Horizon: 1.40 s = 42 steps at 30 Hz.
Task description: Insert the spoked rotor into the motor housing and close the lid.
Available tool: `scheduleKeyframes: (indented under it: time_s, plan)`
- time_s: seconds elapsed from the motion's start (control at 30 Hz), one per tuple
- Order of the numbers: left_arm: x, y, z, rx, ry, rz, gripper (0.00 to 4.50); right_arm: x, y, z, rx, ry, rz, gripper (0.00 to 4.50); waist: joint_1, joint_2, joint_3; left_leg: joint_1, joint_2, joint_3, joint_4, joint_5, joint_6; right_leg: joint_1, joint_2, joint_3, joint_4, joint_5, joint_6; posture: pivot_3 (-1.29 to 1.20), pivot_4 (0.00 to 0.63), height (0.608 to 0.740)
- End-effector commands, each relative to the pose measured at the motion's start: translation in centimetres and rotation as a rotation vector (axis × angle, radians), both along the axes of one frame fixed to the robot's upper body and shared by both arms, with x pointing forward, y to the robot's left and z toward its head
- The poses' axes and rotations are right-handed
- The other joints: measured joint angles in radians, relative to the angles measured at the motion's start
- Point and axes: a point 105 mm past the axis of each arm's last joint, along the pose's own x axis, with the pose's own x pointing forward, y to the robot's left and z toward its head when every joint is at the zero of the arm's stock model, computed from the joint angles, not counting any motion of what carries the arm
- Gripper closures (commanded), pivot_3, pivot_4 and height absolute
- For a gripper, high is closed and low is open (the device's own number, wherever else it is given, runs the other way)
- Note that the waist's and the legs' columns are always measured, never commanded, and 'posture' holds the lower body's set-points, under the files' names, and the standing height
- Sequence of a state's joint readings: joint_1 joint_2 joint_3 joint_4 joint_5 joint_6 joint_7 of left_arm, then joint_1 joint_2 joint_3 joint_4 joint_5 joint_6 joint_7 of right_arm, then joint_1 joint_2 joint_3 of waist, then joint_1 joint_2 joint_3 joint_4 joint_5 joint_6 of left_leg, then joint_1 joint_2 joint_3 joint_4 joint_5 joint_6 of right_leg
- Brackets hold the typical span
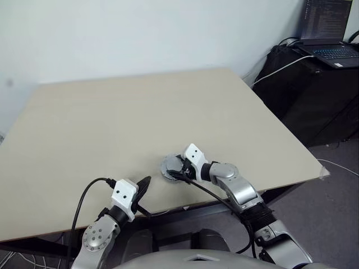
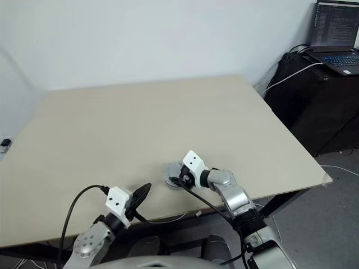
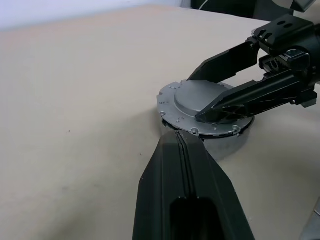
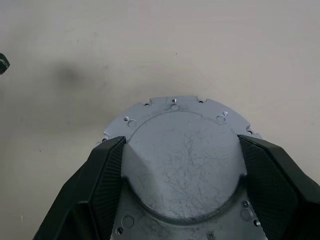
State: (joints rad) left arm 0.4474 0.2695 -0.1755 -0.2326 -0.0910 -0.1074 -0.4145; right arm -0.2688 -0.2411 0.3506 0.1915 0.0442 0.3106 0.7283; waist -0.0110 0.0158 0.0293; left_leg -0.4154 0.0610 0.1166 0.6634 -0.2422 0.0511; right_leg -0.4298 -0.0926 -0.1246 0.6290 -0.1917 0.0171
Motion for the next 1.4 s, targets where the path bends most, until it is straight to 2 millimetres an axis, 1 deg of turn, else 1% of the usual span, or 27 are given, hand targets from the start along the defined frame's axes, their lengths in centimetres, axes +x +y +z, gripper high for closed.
scheduleKeyframes:
  time_s: [0.03,0.23,0.37,0.73,1.03,1.27,1.4]
  plan:
    - [0.3,0.1,0.5,-0.013,-0.042,0.002,4.50,0.1,0.2,0.4,-0.011,-0.013,0.030,1.32,0.000,0.000,0.000,0.000,0.000,0.000,0.000,0.000,0.000,0.000,0.000,0.000,0.000,0.000,0.000,0.00,0.000,0.740]
    - [0.2,0.2,0.2,-0.015,-0.041,0.000,4.50,0.4,-0.4,0.2,-0.036,-0.010,0.024,1.32,0.001,0.000,0.000,0.000,0.000,0.000,0.000,0.000,0.000,0.000,0.000,0.000,0.000,0.000,0.000,0.00,0.000,0.740]
    - [0.1,0.2,0.2,-0.017,-0.043,0.001,4.50,0.5,-0.4,0.1,-0.034,-0.013,0.010,1.32,0.001,0.000,0.000,0.000,0.000,0.000,0.000,0.000,0.000,0.000,0.000,0.000,0.000,0.000,0.000,0.00,0.000,0.740]
    - [0.3,0.0,0.9,-0.025,-0.055,-0.001,4.50,0.8,-0.7,-0.3,-0.067,-0.006,0.011,1.32,0.000,0.000,0.000,0.001,0.000,0.000,0.000,0.000,0.000,0.000,0.000,0.000,0.000,0.000,0.000,0.00,0.000,0.740]
    - [0.3,0.1,1.0,-0.028,-0.056,0.002,4.50,0.4,-1.1,-1.0,-0.114,0.031,0.050,1.32,0.000,0.001,-0.001,0.001,0.000,0.000,0.000,0.000,0.000,0.001,-0.001,0.000,0.000,0.000,0.000,0.00,0.000,0.740]
    - [0.4,0.2,0.9,-0.034,-0.055,0.003,4.50,0.3,-1.3,-1.1,-0.119,0.039,0.054,1.32,0.001,0.001,-0.001,0.001,0.000,0.000,0.000,0.000,0.000,0.001,-0.001,0.000,0.000,0.000,0.000,0.00,0.000,0.740]
    - [0.5,-0.2,1.0,-0.039,-0.055,0.000,4.50,0.2,-1.3,-1.1,-0.100,0.054,0.048,1.32,0.001,0.001,-0.001,0.001,0.000,0.000,0.000,0.000,0.000,0.001,-0.001,0.000,0.000,0.000,0.000,0.00,0.000,0.740]
